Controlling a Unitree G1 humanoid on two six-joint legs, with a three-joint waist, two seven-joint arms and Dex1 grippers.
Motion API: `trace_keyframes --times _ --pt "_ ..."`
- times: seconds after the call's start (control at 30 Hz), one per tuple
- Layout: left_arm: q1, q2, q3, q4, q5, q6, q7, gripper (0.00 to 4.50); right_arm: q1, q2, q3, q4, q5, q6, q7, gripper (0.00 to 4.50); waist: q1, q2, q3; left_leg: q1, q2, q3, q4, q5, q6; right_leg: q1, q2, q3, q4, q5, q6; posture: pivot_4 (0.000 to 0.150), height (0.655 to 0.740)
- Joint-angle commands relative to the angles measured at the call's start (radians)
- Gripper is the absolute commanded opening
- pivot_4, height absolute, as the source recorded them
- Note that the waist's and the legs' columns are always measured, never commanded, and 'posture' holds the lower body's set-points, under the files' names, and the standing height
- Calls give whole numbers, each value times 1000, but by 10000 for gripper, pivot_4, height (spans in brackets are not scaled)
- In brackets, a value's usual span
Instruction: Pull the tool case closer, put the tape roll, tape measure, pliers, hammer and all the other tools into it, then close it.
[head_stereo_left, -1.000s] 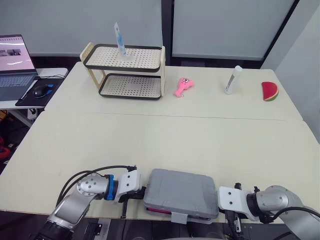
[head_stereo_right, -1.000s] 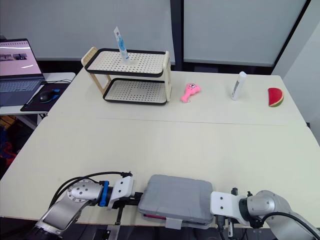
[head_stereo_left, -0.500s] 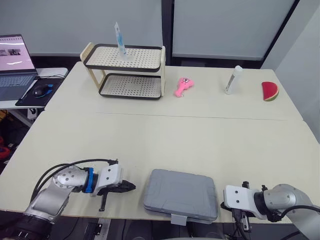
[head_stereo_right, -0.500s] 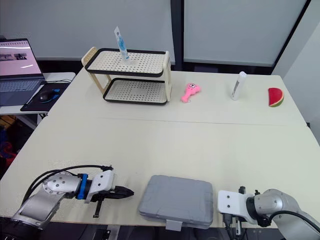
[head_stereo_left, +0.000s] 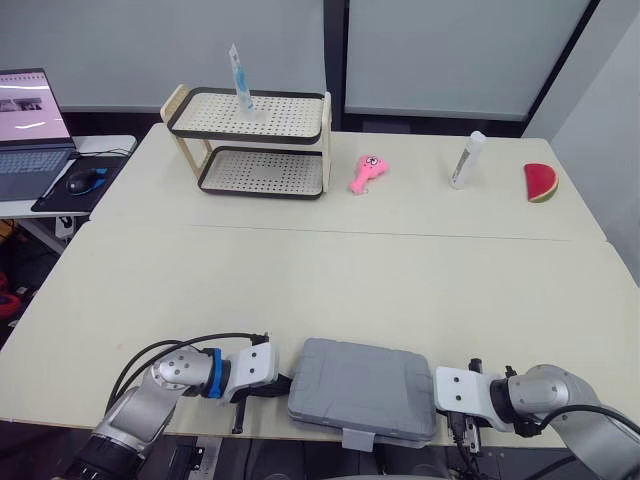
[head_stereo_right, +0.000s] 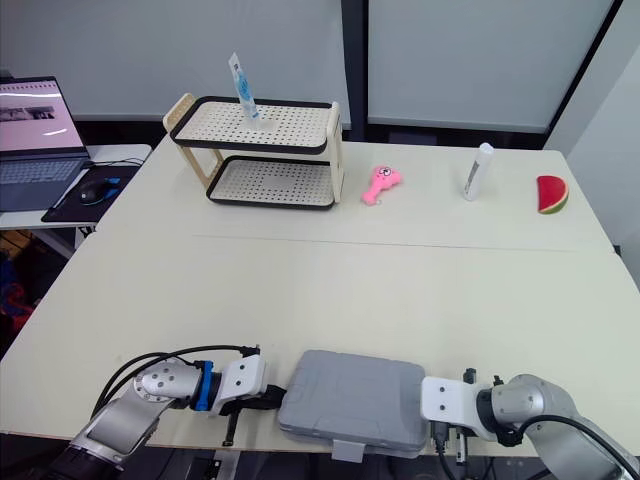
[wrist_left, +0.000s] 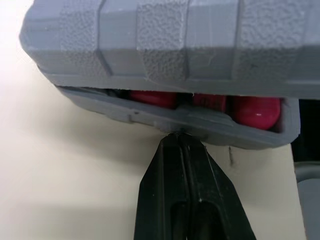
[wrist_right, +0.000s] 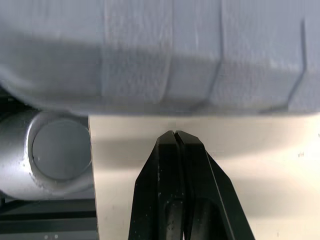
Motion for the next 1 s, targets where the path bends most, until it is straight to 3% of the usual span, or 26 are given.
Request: trace_keyframes --times 0.03,0.83,1.0 --pt "-3 -12 -14 -60 -17 14 -2 0 -7 10 -1 -12 10 -26 6 55 0 0 0 0 0 0 0 0 0 0 0 0 0 0 0 1500 7350" --pt "32 13 -5 -47 -14 -10 -37 0 3 -7 -25 -13 13 -33 31 55 0 0 0 0 0 0 0 0 0 0 0 0 0 0 0 1500 7350" --pt "42 51 57 -26 -44 -15 -39 0 44 -46 -111 -22 41 -5 28 55 1 0 0 0 0 0 0 0 0 0 0 0 0 0 0 1500 7350"
